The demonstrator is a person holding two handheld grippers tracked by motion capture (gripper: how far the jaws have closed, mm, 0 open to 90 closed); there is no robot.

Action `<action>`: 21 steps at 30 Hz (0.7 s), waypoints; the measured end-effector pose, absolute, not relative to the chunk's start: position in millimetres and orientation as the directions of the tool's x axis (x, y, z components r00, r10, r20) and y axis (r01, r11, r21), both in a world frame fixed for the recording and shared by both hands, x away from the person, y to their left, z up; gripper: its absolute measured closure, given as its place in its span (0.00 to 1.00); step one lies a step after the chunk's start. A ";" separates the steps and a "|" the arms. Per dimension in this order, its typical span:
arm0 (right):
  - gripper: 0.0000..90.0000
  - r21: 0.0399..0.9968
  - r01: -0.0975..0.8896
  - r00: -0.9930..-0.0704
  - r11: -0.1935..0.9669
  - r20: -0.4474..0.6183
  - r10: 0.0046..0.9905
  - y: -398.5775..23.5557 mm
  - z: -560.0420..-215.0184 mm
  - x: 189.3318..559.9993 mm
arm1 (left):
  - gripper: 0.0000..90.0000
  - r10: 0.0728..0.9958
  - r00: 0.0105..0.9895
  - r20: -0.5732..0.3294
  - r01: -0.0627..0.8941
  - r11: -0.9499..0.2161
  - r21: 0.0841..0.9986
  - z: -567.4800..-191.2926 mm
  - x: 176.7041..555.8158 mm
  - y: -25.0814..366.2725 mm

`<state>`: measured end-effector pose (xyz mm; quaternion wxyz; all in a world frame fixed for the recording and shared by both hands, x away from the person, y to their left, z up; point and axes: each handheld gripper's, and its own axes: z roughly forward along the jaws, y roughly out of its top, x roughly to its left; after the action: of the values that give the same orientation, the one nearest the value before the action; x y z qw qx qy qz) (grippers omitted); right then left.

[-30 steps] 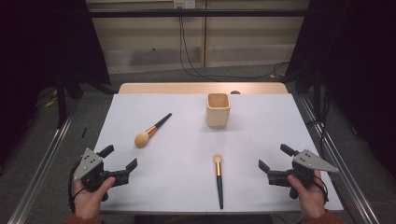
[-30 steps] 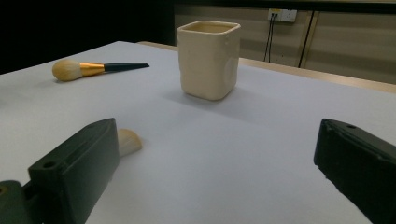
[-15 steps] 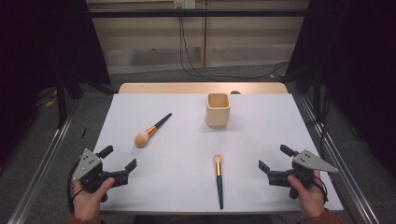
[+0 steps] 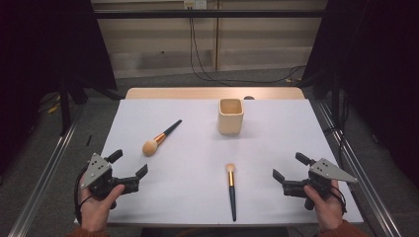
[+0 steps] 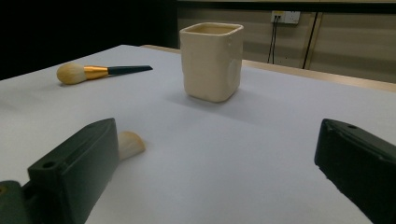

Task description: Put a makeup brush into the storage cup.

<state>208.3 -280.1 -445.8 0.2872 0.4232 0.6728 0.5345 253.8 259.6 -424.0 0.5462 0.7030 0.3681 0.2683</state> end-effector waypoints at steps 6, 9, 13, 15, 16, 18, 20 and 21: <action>0.00 0.962 0.263 -0.473 0.078 0.058 0.879 -280.3 -446.3 208.0 | 0.02 0.808 0.589 -0.018 0.222 -0.141 0.965 -423.3 261.9 257.4; 0.00 0.961 0.265 -0.468 0.076 0.060 0.882 -280.5 -446.6 208.7 | 0.02 0.804 0.594 -0.014 0.218 -0.144 0.965 -421.2 265.3 256.1; 0.00 0.961 0.265 -0.472 0.075 0.062 0.879 -279.5 -446.4 208.9 | 0.02 0.802 0.597 -0.007 0.202 -0.142 0.969 -415.9 273.5 252.0; 0.00 0.961 0.264 -0.476 0.077 0.060 0.877 -279.5 -446.5 209.7 | 0.02 0.802 0.597 -0.008 0.201 -0.140 0.970 -414.7 278.2 250.1; 0.00 0.961 0.266 -0.477 0.074 0.064 0.877 -279.4 -446.7 210.1 | 0.02 0.804 0.595 -0.008 0.201 -0.139 0.970 -414.6 280.3 249.2; 0.00 0.961 0.268 -0.477 0.073 0.066 0.877 -279.5 -447.5 210.8 | 0.02 0.804 0.594 -0.016 0.204 -0.132 0.970 -414.4 283.9 246.8; 0.00 0.961 0.269 -0.478 0.070 0.070 0.876 -279.5 -447.5 211.1 | 0.02 0.805 0.594 0.001 0.197 -0.146 0.969 -414.6 288.6 244.0; 0.00 0.961 0.269 -0.478 0.070 0.070 0.876 -279.5 -447.5 211.1 | 0.02 0.806 0.592 0.005 0.195 -0.149 0.970 -415.4 292.2 242.4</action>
<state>211.1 -279.5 -447.5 0.2842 0.4245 0.6741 0.5335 292.2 242.4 -415.4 0.5472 0.7045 0.3551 0.2795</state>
